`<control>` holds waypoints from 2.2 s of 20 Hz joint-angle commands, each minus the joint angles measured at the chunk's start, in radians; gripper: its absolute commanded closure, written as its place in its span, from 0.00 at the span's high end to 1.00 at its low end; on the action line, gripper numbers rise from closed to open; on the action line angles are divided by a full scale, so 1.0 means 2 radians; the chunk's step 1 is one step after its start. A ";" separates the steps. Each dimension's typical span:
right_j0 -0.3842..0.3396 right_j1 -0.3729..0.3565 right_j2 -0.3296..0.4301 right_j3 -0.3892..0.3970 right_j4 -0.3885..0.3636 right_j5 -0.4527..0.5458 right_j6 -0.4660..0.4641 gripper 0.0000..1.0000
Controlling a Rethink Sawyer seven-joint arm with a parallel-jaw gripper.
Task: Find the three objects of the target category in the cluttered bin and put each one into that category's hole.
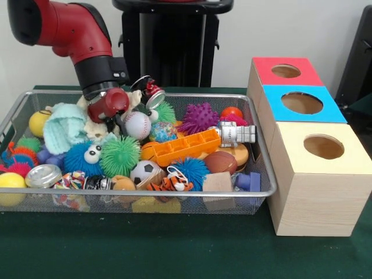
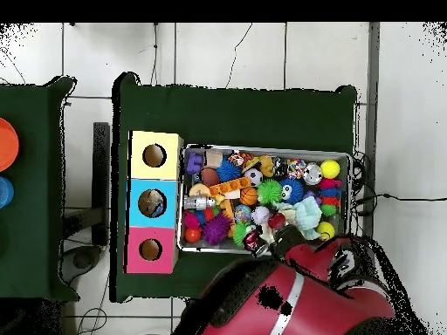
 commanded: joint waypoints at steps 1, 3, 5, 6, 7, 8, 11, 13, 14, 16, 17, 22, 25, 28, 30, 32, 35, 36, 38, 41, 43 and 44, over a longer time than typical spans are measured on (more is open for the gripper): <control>-0.026 0.034 0.178 0.166 -0.152 0.054 0.481 1.00; -0.030 0.034 0.183 0.166 -0.169 0.028 0.522 1.00; -0.037 0.041 0.186 0.162 -0.178 -0.018 0.541 1.00; -0.042 0.044 0.189 0.159 -0.191 -0.049 0.562 1.00; -0.048 0.052 0.193 0.165 -0.199 -0.069 0.566 1.00; -0.052 0.057 0.195 0.168 -0.202 -0.087 0.569 1.00; -0.044 0.059 0.189 0.176 -0.202 -0.089 0.572 1.00; -0.044 0.061 0.191 0.183 -0.199 -0.087 0.575 1.00; -0.046 0.062 0.193 0.188 -0.198 -0.086 0.576 1.00; -0.057 0.062 0.205 0.198 -0.194 -0.081 0.577 1.00; -0.062 0.062 0.213 0.202 -0.192 -0.073 0.577 1.00; -0.082 0.063 0.238 0.208 -0.188 -0.045 0.577 1.00; -0.088 0.067 0.246 0.204 -0.188 -0.034 0.576 1.00; -0.090 0.070 0.248 0.202 -0.191 -0.029 0.576 1.00; -0.092 0.070 0.247 0.203 -0.194 -0.031 0.577 1.00; -0.088 0.072 0.243 0.201 -0.198 -0.036 0.578 1.00; -0.074 0.074 0.228 0.192 -0.203 -0.044 0.578 1.00; -0.066 0.073 0.219 0.185 -0.205 -0.043 0.578 1.00; -0.030 0.072 0.183 0.160 -0.212 -0.028 0.575 1.00; 0.107 0.093 0.058 0.086 -0.240 0.069 0.568 1.00; 0.190 0.121 -0.018 0.040 -0.277 0.150 0.564 1.00; 0.207 0.134 -0.041 0.025 -0.278 0.203 0.521 1.00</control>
